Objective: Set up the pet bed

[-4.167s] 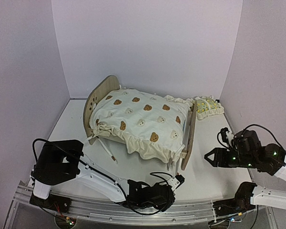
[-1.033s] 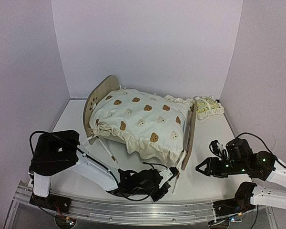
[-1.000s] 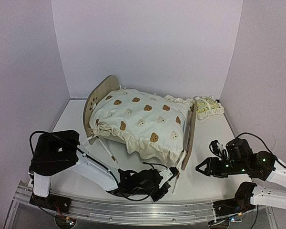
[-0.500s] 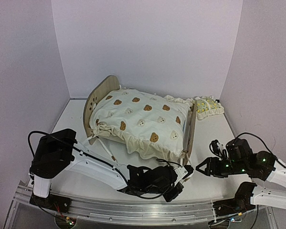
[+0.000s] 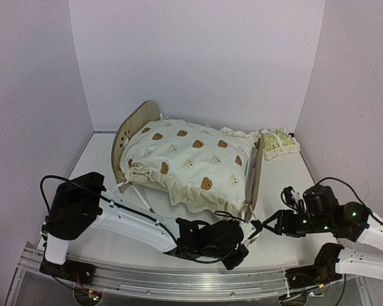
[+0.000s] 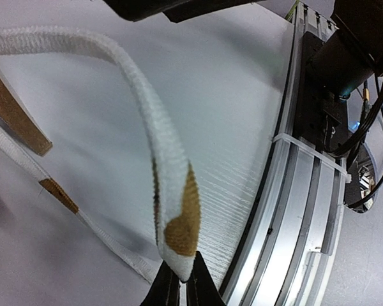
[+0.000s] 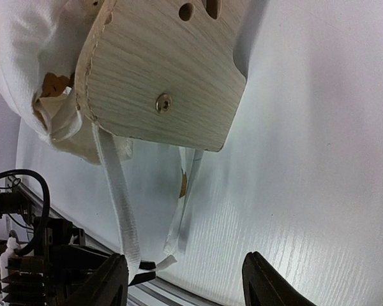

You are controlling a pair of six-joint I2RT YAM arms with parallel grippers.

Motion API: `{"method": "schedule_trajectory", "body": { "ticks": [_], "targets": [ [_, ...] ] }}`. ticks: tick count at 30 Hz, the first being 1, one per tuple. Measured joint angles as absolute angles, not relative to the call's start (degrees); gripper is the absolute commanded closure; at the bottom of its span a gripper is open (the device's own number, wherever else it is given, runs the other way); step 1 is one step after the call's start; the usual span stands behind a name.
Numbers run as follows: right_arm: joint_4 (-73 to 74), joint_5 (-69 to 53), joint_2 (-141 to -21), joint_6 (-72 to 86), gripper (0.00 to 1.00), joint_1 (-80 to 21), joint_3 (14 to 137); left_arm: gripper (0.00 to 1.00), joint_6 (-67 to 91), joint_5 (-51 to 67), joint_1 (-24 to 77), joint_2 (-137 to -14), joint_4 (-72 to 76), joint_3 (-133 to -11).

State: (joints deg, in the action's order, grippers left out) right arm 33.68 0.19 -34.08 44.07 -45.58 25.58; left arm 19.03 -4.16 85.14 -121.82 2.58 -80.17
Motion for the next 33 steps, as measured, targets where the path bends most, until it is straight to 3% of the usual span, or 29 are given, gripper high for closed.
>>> {"method": "schedule_trajectory", "body": {
  "ticks": [3, 5, 9, 13, 15, 30, 33],
  "targets": [
    [33.78, 0.71, -33.62, 43.93, 0.38, -45.58, 25.58, 0.92, 19.68, -4.09, 85.13, -122.46, 2.81, -80.68],
    [33.99, 1.03, -33.42, 43.9, 0.38, -45.58, 25.58, 0.84, 20.03, -4.13, 85.11, -123.51, 3.22, -81.36],
    [34.82, 1.66, -32.46, 43.75, 0.38, -45.58, 25.58, 0.51, 21.42, -3.89, 84.76, -125.96, 4.04, -82.19],
    [35.64, 1.97, -31.41, 43.75, 0.37, -45.58, 25.58, 0.29, 22.34, -3.06, 84.52, -126.72, 4.05, -82.17],
    [35.79, 1.96, -31.38, 43.76, 0.37, -45.58, 25.58, 0.04, 23.06, -2.66, 84.37, -126.63, 4.16, -82.16],
    [36.25, 3.76, -33.99, 43.31, 0.37, -45.58, 25.61, 0.01, 26.62, -4.23, 84.31, -116.49, -1.41, -75.08],
    [36.13, 3.92, -35.41, 43.31, 0.37, -45.58, 25.61, 0.08, 26.83, -6.24, 84.11, -115.76, -1.42, -72.5]
  ]
}}
